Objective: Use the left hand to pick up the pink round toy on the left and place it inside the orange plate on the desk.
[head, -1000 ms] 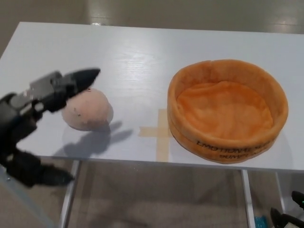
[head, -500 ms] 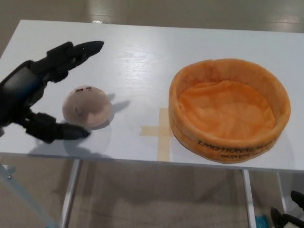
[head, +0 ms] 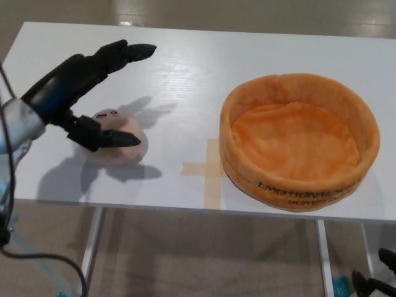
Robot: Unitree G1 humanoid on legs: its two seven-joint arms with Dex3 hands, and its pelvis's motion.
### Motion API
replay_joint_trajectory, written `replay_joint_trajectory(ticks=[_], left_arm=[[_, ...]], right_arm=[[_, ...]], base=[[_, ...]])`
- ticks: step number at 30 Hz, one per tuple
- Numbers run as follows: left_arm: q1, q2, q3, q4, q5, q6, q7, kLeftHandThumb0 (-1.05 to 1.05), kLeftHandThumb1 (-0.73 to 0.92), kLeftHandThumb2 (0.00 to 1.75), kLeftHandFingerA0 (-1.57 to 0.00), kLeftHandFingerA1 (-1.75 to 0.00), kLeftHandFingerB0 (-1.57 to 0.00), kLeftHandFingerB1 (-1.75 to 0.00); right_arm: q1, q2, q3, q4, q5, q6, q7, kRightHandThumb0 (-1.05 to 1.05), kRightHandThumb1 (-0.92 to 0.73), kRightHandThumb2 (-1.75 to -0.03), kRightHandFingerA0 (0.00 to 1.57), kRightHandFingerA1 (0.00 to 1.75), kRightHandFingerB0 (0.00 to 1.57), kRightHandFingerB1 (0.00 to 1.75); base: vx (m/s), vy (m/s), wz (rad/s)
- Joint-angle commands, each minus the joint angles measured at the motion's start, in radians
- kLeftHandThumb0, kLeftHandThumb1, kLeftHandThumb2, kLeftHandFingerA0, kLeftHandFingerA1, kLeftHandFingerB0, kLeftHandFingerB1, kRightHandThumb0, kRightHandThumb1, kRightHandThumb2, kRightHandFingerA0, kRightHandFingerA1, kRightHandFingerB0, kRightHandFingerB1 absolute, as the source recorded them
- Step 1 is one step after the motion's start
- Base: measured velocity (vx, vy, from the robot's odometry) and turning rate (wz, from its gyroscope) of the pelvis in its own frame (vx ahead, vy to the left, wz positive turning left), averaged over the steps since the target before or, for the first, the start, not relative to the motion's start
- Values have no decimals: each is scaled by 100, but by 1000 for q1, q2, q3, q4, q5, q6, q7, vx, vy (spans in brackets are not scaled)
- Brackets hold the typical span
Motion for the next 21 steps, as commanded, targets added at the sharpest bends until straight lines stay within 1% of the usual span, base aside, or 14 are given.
replay_joint_trajectory(ticks=[1, 2, 5, 6, 8, 9, 11, 12, 13, 15, 16, 17, 20, 21], left_arm=[[-147, -11, -189, 288, 346, -38, 309, -51, 39, 54, 0, -20, -11, -28], [-155, -10, -212, 317, 360, -36, 332, -48, 32, 71, 0, -18, -8, -33], [-166, -12, -253, 376, 375, -21, 361, -50, 40, 55, 0, -20, -13, -29], [-166, -12, -259, 383, 377, -22, 367, -48, 41, 53, 0, -23, -13, -29], [-167, -12, -282, 417, 381, -20, 390, -48, 35, 67, -4, -17, -10, -35], [-164, -14, -288, 433, 381, -19, 395, -48, 35, 66, -5, -18, -10, -36], [-165, -16, -301, 462, 379, -26, 408, -48, 35, 66, -5, -18, -10, -36], [-167, -18, -309, 476, 381, -30, 420, -49, 35, 65, -6, -20, -11, -37], [-164, -20, -314, 483, 383, -28, 424, -46, 36, 62, -7, -25, -12, -36], [-161, -24, -331, 500, 392, -29, 435, -25, 32, 85, 0, -49, 0, -46], [-162, -25, -335, 504, 395, -31, 439, -25, 32, 85, 0, -49, 0, -46], [-159, -25, -341, 507, 400, -36, 447, -40, 44, 61, -12, -33, -17, -34], [-152, -27, -367, 514, 425, -41, 473, -41, 47, 65, -21, -36, -23, -35], [-145, -31, -352, 522, 400, -72, 455, -25, 61, 59, -59, -43, -43, -34]], right_arm=[[23, 4, -3, 9, 19, -3, 15, -28, -35, -95, 26, 67, 16, 60], [24, 5, -3, 8, 19, -6, 13, -27, -42, -77, 20, 81, 17, 65], [22, 3, 1, 10, 14, 5, 11, -25, -33, -93, 25, 66, 17, 60], [23, 3, 0, 10, 15, 3, 13, -27, -43, -76, 20, 76, 15, 64], [25, 3, 6, 9, 8, 0, 5, -31, -43, -77, 20, 76, 16, 65], [24, 4, 1, 9, 14, 3, 10, -28, -34, -94, 24, 66, 16, 60], [22, 5, -7, 8, 25, 8, 20, -28, -34, -94, 24, 66, 16, 60], [21, 5, -7, 8, 24, 10, 19, -30, -43, -77, 16, 81, 15, 64], [21, 6, -5, 7, 22, 6, 15, -28, -35, -94, 25, 66, 16, 59], [19, 8, -13, 7, 30, 6, 20, -27, -35, -94, 23, 66, 15, 59], [18, 9, -16, 7, 34, 8, 24, -27, -35, -94, 23, 66, 15, 59], [18, 8, -10, 7, 26, 6, 16, -27, -34, -95, 27, 67, 16, 60], [18, 3, 4, 9, 10, 11, 7, -27, -34, -94, 27, 68, 17, 60], [19, 2, 4, 9, 12, 11, 10, -30, -42, -77, 18, 86, 14, 67]], base=[[0, 0, 0], [0, 0, 0], [0, 0, 0], [0, 0, 0], [0, 0, 0], [0, 0, 0], [0, 0, 0], [0, 0, 0], [0, 0, 0], [0, 0, 0], [0, 0, 0], [0, 0, 0], [0, 0, 0], [0, 0, 0]])
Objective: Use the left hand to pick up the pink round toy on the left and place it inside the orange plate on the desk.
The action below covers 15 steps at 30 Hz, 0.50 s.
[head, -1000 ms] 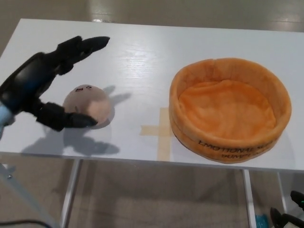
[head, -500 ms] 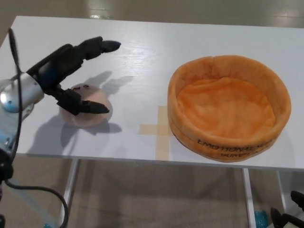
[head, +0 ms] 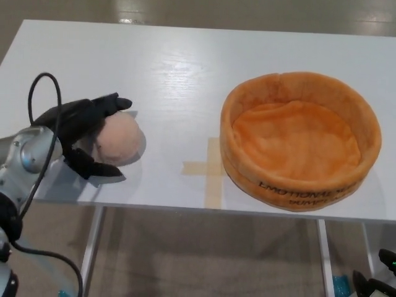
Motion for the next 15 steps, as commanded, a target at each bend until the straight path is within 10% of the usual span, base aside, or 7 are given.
replay_joint_trajectory(ticks=[1, 3, 5, 6, 7, 8, 15], left_arm=[[6, -18, -22, 43, 76, -75, 96, -25, 61, 59, -59, -43, -43, -34], [12, -32, -2, 53, 60, -71, 102, -26, 79, 63, -104, -94, -88, -56], [12, -38, 2, 59, 64, -63, 109, -26, 79, 63, -104, -94, -88, -56], [14, -40, 5, 60, 65, -67, 118, -28, 81, 66, -89, -139, -74, -102], [16, -42, 9, 61, 66, -73, 130, -28, 81, 66, -89, -139, -74, -102], [18, -44, 13, 53, 73, -80, 170, -31, 82, 65, -67, -163, -80, -57], [4, -35, 36, 41, 77, -118, 214, -31, 82, 64, -78, -119, -61, -42]], right_arm=[[17, 1, 6, 10, 9, 10, 3, -30, -42, -77, 18, 86, 14, 67], [17, 2, 1, 9, 16, 8, 7, -27, -34, -94, 27, 68, 17, 60], [18, 2, 4, 9, 12, -2, 5, -27, -34, -94, 27, 68, 17, 60], [17, 1, 5, 9, 10, 0, 2, -30, -40, -79, 18, 86, 15, 70], [16, 0, 7, 9, 9, 1, 0, -30, -40, -79, 18, 86, 15, 70], [13, 4, -1, 9, 19, 6, 4, -26, -41, -77, 20, 83, 16, 67], [14, 1, 4, 10, 13, 6, 14, -35, -42, -76, 20, 78, 15, 67]], base=[[0, 0, 0], [0, 0, 0], [0, 0, 0], [0, 0, 0], [0, 0, 0], [0, 0, 0], [0, 0, 0]])
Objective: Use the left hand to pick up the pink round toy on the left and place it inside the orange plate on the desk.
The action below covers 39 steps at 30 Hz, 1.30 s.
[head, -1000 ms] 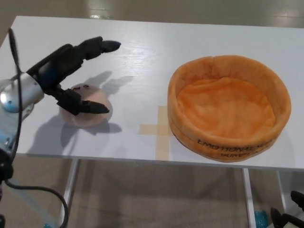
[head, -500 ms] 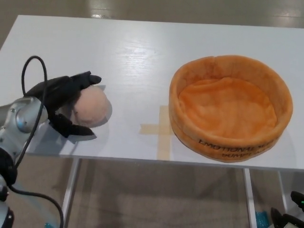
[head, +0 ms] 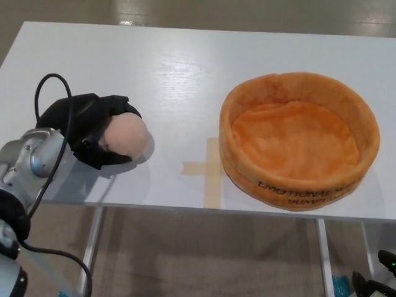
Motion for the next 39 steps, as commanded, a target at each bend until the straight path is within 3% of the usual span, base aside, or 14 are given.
replay_joint_trajectory(ticks=[1, 7, 10, 12, 13, 19, 20, 23, 24, 28, 29, 30, 31, 39], left_arm=[[11, 1, 21, -2, 22, -48, 58, -31, 79, 68, -78, -151, -60, -44], [-20, 10, 62, -22, -1, -73, 38, -29, 80, 63, -75, -172, -80, -54], [-42, 19, 89, -47, -5, -107, 55, -32, 79, 61, -69, -175, -75, -108], [-53, 22, 119, -85, -31, -122, 34, -28, 80, 60, -71, -175, -76, -102], [-59, 21, 139, -110, -46, -142, 18, -26, 80, 62, -73, -170, -84, -59], [-74, 3, 164, -169, -36, -165, 11, -32, 79, 65, -82, -139, -75, -51], [-78, -5, 167, -177, -40, -169, 3, -33, 77, 65, -75, -151, -82, -80], [-95, -38, 174, -217, -53, -146, -37, -35, 77, 63, -87, -141, -86, -56], [-107, -56, 173, -236, -55, -128, -60, -34, 78, 63, -77, -157, -73, -101], [-129, -96, 165, -264, -46, -98, -86, -33, 77, 67, -73, -159, -77, -100], [-140, -116, 155, -274, -34, -84, -85, -32, 75, 62, -84, -138, -90, -57], [-152, -137, 145, -286, -19, -68, -85, -32, 75, 62, -84, -138, -90, -57], [-158, -156, 140, -292, -19, -55, -94, -30, 75, 63, -72, -160, -63, -123], [-192, -278, 97, -306, 6, 12, -116, -33, 76, 62, -72, -161, -66, -118]], right_arm=[[12, 1, 5, 8, 8, 7, 8, -35, -44, -74, 21, 77, 16, 65], [13, 2, 7, 5, 11, -1, 10, -34, -42, -78, 18, 81, 15, 66], [7, 3, 6, 6, 10, 7, -4, -33, -42, -75, 23, 76, 18, 64], [7, 1, 8, 7, 6, 4, -6, -31, -32, -94, 29, 69, 19, 61], [7, 1, 6, 8, 10, 3, -2, -27, -33, -95, 31, 70, 20, 62], [4, -1, 11, 9, 4, 7, 4, -34, -40, -79, 20, 87, 16, 68], [2, 0, 8, 9, 7, 11, 3, -31, -39, -78, 22, 85, 18, 66], [2, 4, 4, 10, 14, 13, 6, -31, -40, -79, 20, 85, 17, 66], [4, 6, 4, 9, 14, 10, 7, -28, -33, -95, 29, 69, 18, 61], [6, 8, 8, 8, 10, 7, 7, -31, -41, -79, 22, 85, 16, 65], [5, 8, 7, 9, 10, 5, 6, -30, -32, -95, 31, 69, 18, 61], [4, 9, 7, 10, 11, 4, 5, -30, -32, -95, 31, 69, 18, 61], [4, 9, 5, 10, 13, 5, 8, -31, -41, -77, 25, 82, 17, 66], [-1, 15, 5, 9, 12, 12, 1, -28, -33, -95, 32, 70, 19, 61]], base=[[0, 0, 0], [0, 0, 0], [0, 0, 0], [0, 0, 0], [0, 0, 0], [0, 0, 0], [0, 0, 0], [0, 0, 0], [0, 0, 0], [0, 0, 0], [0, 0, 0], [0, 0, 0], [0, 0, 0], [0, 0, 0]])
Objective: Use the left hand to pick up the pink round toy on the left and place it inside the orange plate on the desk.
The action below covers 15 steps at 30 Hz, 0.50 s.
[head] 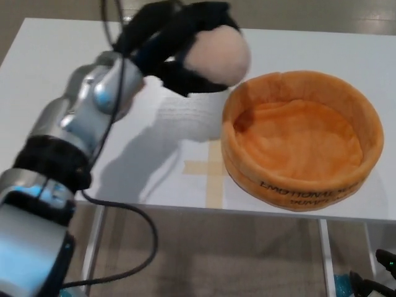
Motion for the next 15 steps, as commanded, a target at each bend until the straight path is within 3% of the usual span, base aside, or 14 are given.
replay_joint_trajectory(ticks=[1, 5, 6, 7, 8, 9, 10, 11, 12, 15], left_arm=[[-25, -67, -31, -8, 28, 67, -29, -28, 73, 62, -71, -163, -61, -134], [-34, -106, -49, 4, 42, 85, -20, -28, 74, 62, -70, -165, -60, -131], [-41, -122, -57, 14, 50, 96, -13, -35, 56, 90, -99, -131, -70, -109], [-48, -139, -67, 25, 58, 107, -3, -35, 56, 90, -99, -131, -70, -109], [-53, -151, -70, 36, 59, 114, 2, -25, 71, 62, -72, -157, -73, -104], [-55, -157, -71, 43, 59, 117, 4, -25, 71, 62, -72, -157, -73, -104], [-60, -169, -74, 57, 57, 118, 0, -22, 72, 62, -69, -158, -62, -124], [-63, -173, -75, 64, 56, 116, -4, -22, 72, 62, -69, -158, -62, -124], [-67, -182, -80, 75, 60, 123, -10, -21, 74, 61, -68, -162, -60, -136], [-76, -193, -95, 94, 76, 135, -8, -19, 74, 60, -69, -162, -59, -132]], right_arm=[[1, 12, -2, 9, 16, 14, -5, -29, -40, -76, 27, 88, 18, 69], [-1, 16, -7, 9, 21, 17, -6, -30, -41, -76, 26, 88, 17, 72], [0, 15, -8, 8, 22, 14, 0, -31, -42, -77, 24, 85, 16, 70], [1, 15, -9, 7, 23, 10, 7, -31, -42, -77, 24, 85, 16, 70], [1, 15, -10, 7, 24, 11, 9, -29, -44, -77, 26, 81, 17, 65], [1, 15, -11, 7, 24, 12, 10, -29, -44, -77, 26, 81, 17, 65], [0, 14, -9, 7, 21, 12, 7, -28, -35, -95, 30, 69, 18, 61], [0, 15, -7, 7, 19, 11, 4, -28, -35, -95, 30, 69, 18, 61], [0, 15, -6, 7, 17, 12, 3, -28, -34, -94, 32, 70, 19, 61], [0, 17, -9, 6, 22, 10, 3, -27, -33, -95, 33, 70, 20, 62]], base=[[0, 0, 0], [0, 0, 0], [0, 0, 0], [0, 0, 0], [0, 0, 0], [0, 0, 0], [0, 0, 0], [0, 0, 0], [0, 0, 0], [0, 0, 0]])
